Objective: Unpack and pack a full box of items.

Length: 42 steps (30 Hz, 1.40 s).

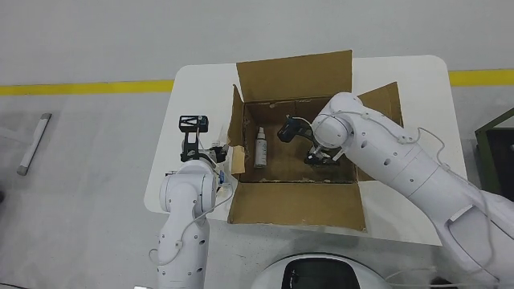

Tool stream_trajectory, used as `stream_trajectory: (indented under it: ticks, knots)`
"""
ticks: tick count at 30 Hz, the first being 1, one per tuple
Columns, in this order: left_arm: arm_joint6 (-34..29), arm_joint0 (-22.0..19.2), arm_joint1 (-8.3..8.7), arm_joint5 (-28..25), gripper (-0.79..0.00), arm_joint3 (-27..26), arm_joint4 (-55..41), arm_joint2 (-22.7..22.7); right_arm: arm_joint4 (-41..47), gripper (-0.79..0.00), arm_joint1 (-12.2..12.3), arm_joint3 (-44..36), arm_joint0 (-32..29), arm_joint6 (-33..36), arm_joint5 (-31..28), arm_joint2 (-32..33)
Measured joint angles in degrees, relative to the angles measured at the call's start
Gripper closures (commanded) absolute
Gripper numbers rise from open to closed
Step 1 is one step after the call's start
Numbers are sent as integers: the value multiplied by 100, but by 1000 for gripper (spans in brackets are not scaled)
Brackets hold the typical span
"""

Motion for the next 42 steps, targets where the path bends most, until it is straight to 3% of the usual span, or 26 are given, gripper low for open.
stream_trajectory:
  ticks: [11, 33, 42]
  knots:
    - [0, 0, 0, 0, -785, 0, 0, 0, -87, -382, -115, 226, 145, -115, 80, -82]
    - [0, 0, 0, 0, -785, 0, 0, 0, -442, -372, 47, -147, -65, 87, 269, 280]
    - [0, 0, 0, 0, -785, 0, 0, 0, -430, -305, -43, 175, -30, 10, 217, 173]
